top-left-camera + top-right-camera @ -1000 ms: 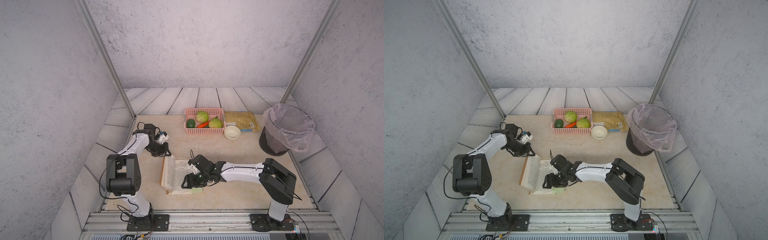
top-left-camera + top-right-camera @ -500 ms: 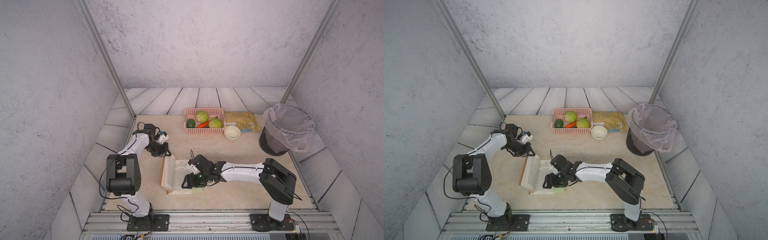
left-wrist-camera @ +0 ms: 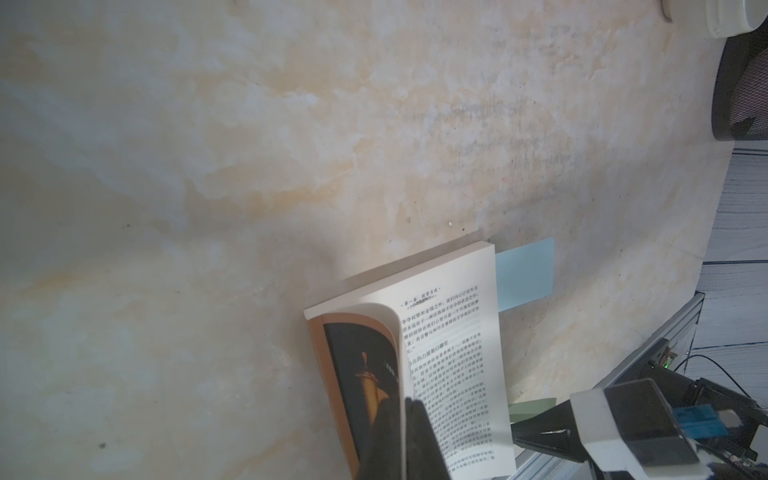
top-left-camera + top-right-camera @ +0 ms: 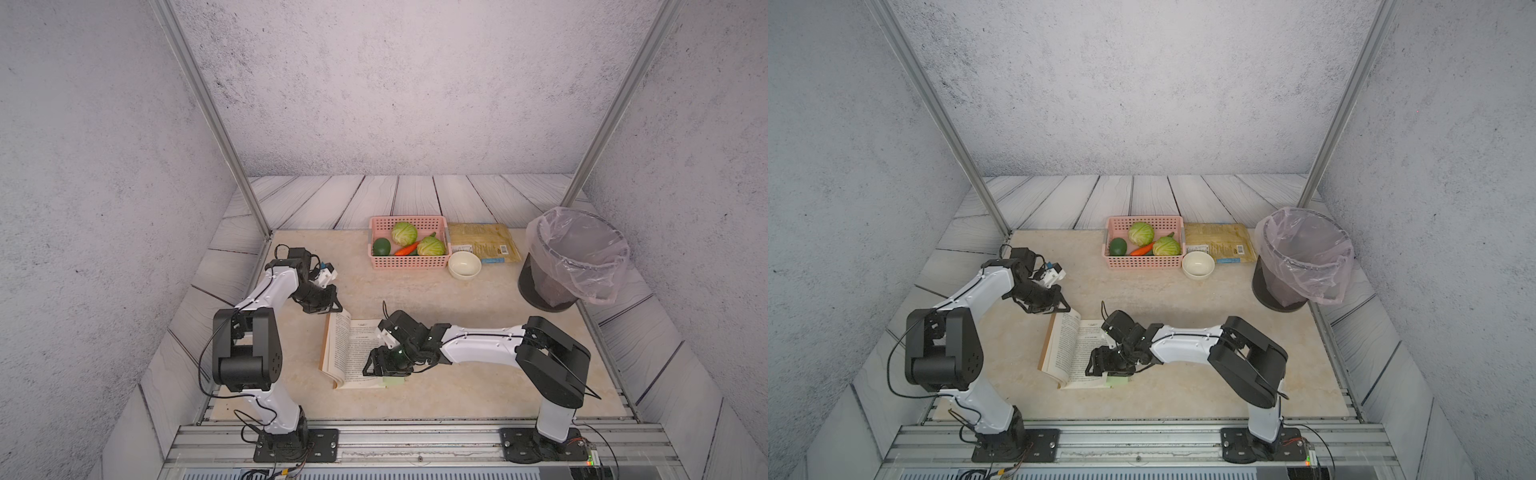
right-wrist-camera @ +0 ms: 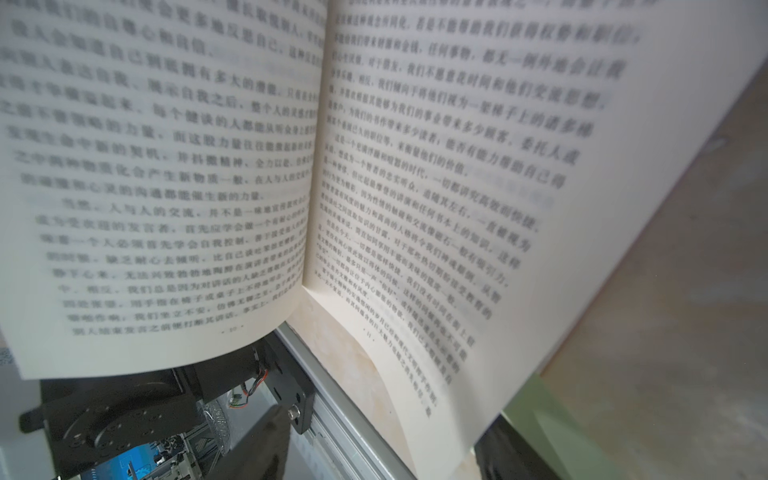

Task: Peel off the used sticky note
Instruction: Turn the page of the book at the center of the board.

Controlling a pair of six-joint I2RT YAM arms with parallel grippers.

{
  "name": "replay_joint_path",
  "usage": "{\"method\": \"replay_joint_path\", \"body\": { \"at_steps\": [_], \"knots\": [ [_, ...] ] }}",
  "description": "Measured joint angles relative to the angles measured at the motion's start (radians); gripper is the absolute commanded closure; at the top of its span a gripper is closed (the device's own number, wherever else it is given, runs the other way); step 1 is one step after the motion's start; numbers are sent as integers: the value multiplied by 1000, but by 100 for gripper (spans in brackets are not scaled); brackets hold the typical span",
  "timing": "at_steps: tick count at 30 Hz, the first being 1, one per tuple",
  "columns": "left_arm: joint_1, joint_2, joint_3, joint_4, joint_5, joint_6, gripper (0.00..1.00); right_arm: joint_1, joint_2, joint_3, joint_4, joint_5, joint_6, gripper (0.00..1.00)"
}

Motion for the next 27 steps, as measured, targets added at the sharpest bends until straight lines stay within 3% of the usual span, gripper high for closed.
{"method": "replay_joint_path", "body": {
  "at_steps": [27],
  "knots": [
    [0, -1, 0, 0, 0, 0, 100, -5, 24, -29, 119, -31, 65, 27]
  ]
}}
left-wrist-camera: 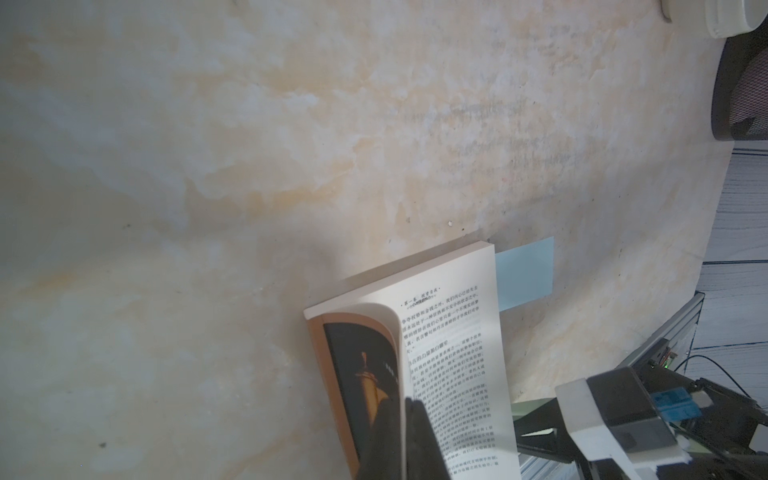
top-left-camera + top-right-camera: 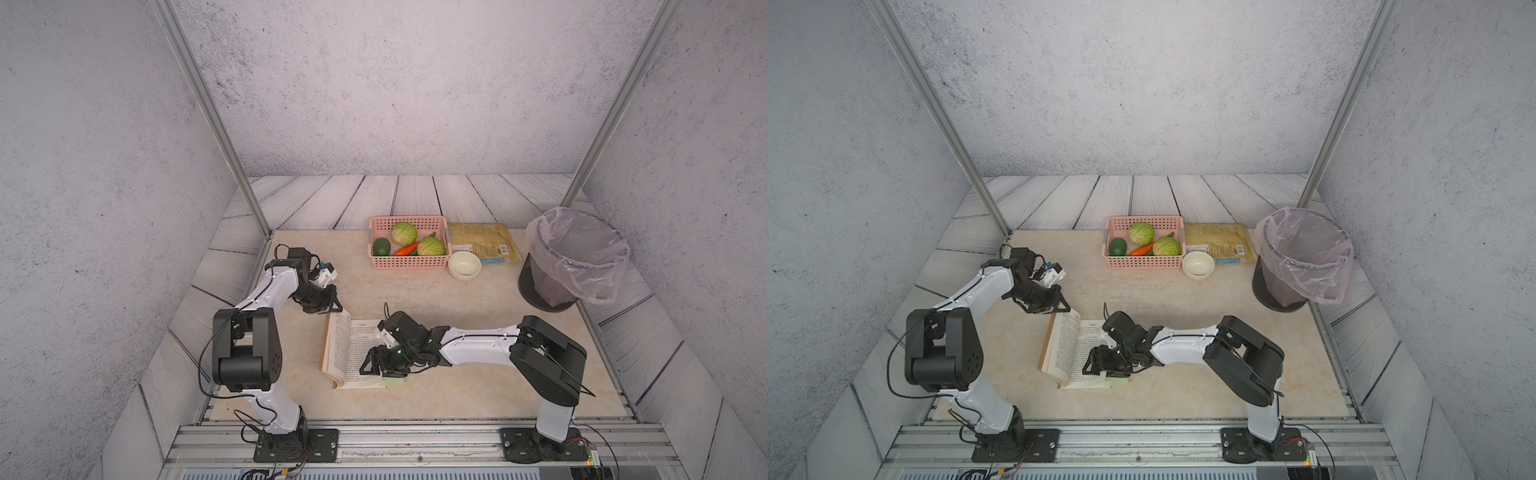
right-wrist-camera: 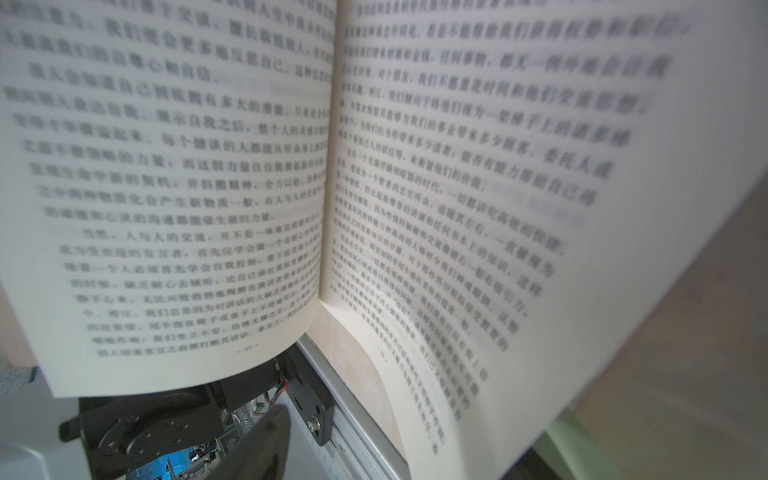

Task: Peel off the used sticky note
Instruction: Turn the page of the book at the center of the board.

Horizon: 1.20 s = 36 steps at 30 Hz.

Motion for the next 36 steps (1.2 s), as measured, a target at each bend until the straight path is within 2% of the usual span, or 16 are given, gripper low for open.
{"method": "replay_joint_path", "body": {
  "at_steps": [26, 36],
  "knots": [
    [0, 0, 0, 0, 0, 0, 100, -4, 8, 35, 37, 7, -35, 25],
    [0, 0, 0, 0, 0, 0, 100, -4, 8, 50, -14, 46, -35, 23]
  ]
}}
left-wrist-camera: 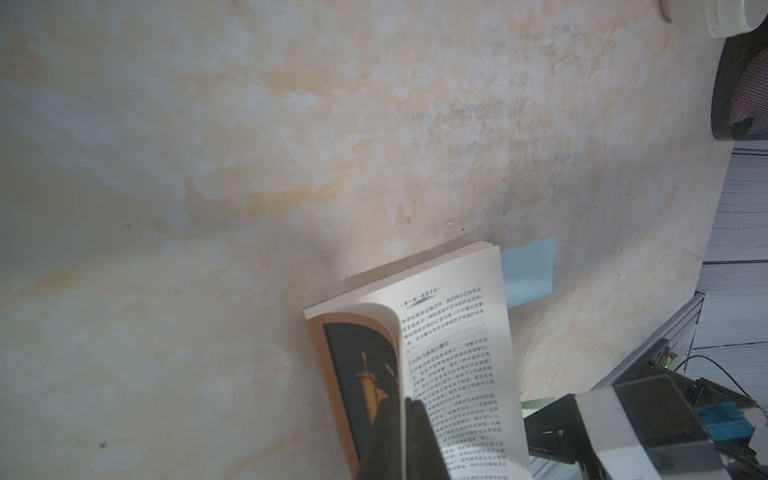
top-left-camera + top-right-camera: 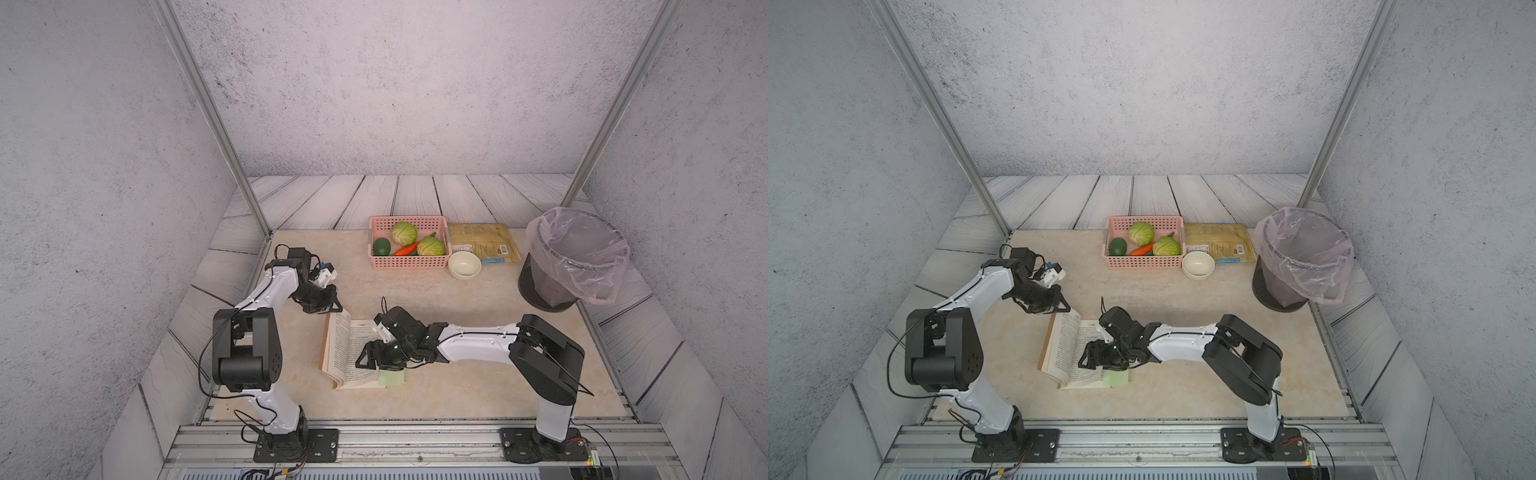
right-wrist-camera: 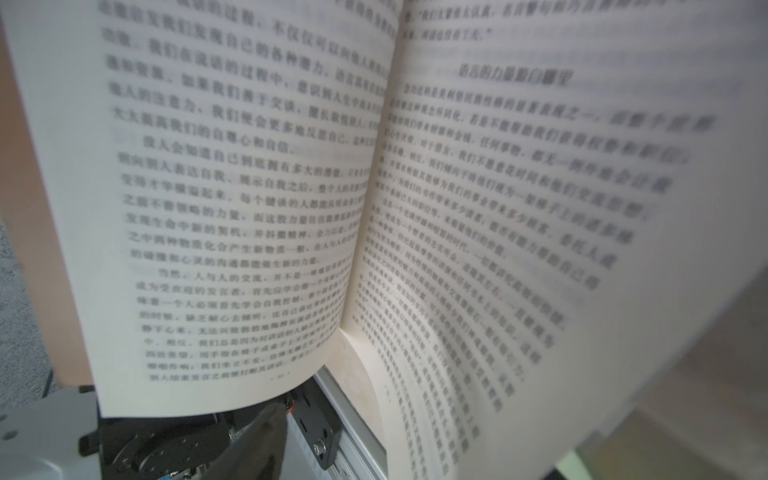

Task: Peel off the used sticky note
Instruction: Turn the page of the book at the center of the board.

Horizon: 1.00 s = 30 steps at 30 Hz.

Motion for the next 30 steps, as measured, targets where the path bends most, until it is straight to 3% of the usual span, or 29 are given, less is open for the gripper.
{"method": "replay_joint_path", "body": {
  "at_steps": [13, 30],
  "knots": [
    [0, 0, 0, 0, 0, 0, 100, -11, 19, 0, 15, 29, 39, 19],
    [0, 0, 0, 0, 0, 0, 100, -17, 49, 35, 138, -26, 48, 14]
  ]
}}
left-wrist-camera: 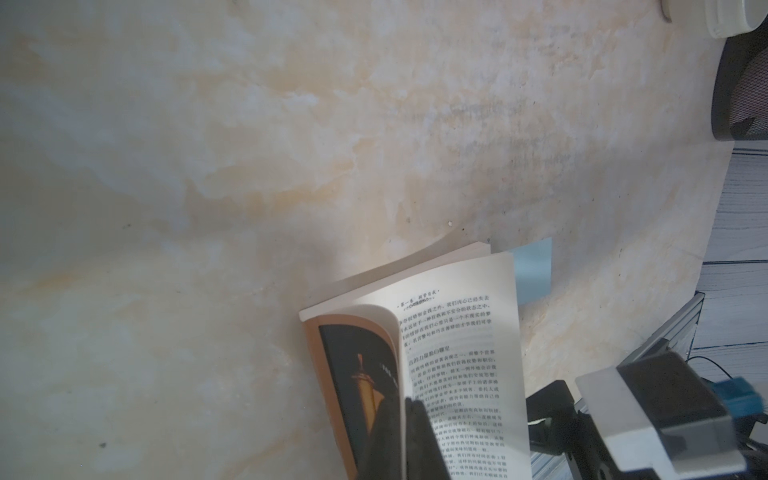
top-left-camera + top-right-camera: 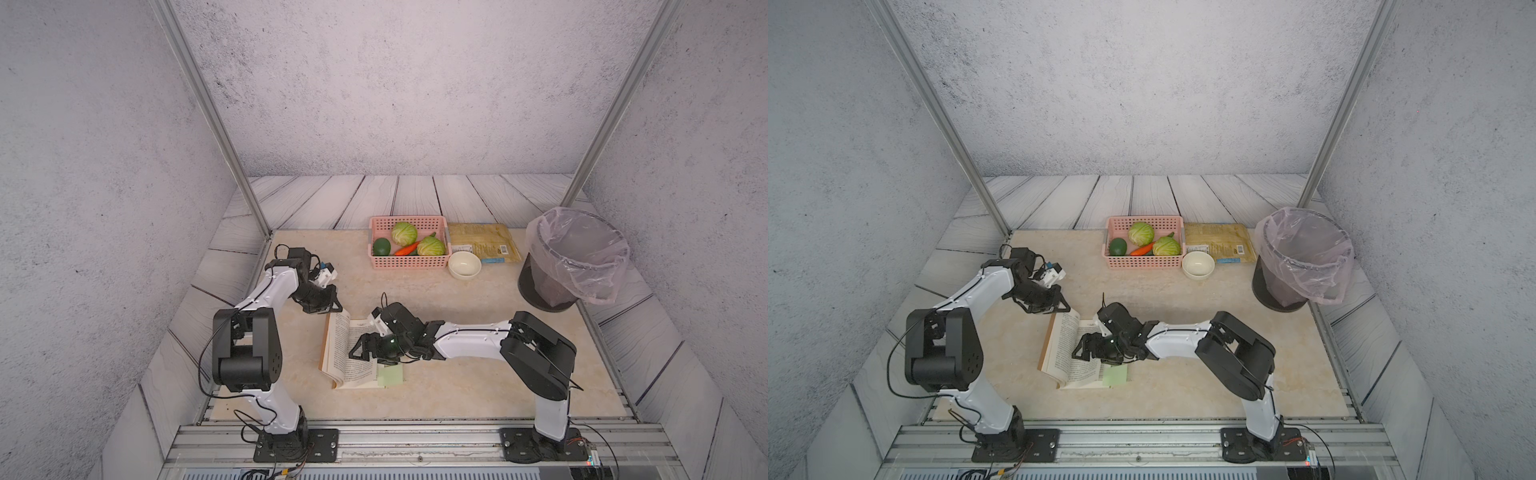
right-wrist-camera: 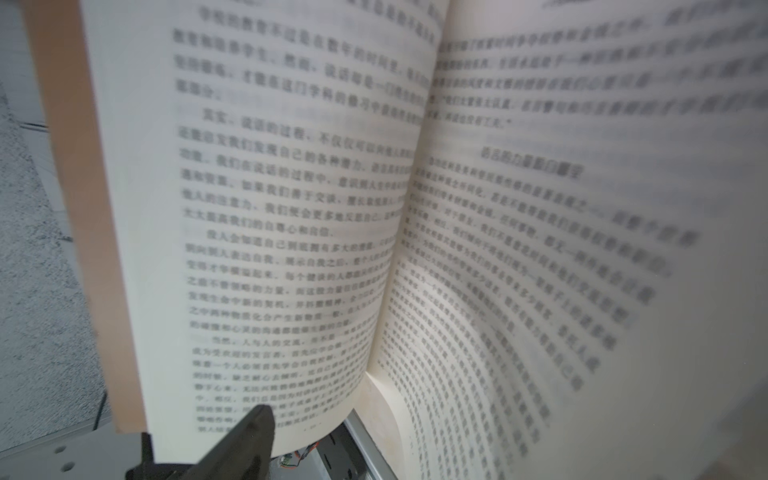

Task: Peel off the used sticky note
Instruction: Turn the page of the book at the center of the board.

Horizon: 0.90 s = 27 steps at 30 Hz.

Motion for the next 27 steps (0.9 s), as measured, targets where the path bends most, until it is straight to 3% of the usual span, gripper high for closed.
{"method": "replay_joint_path", "body": {
  "at_steps": [18, 27],
  "knots": [
    [0, 0, 0, -2, 28, 6, 100, 7, 63, 98, 44, -56, -41, 13],
    [0, 0, 0, -2, 30, 12, 100, 7, 73, 109, 2, -16, -55, 13]
  ]
}}
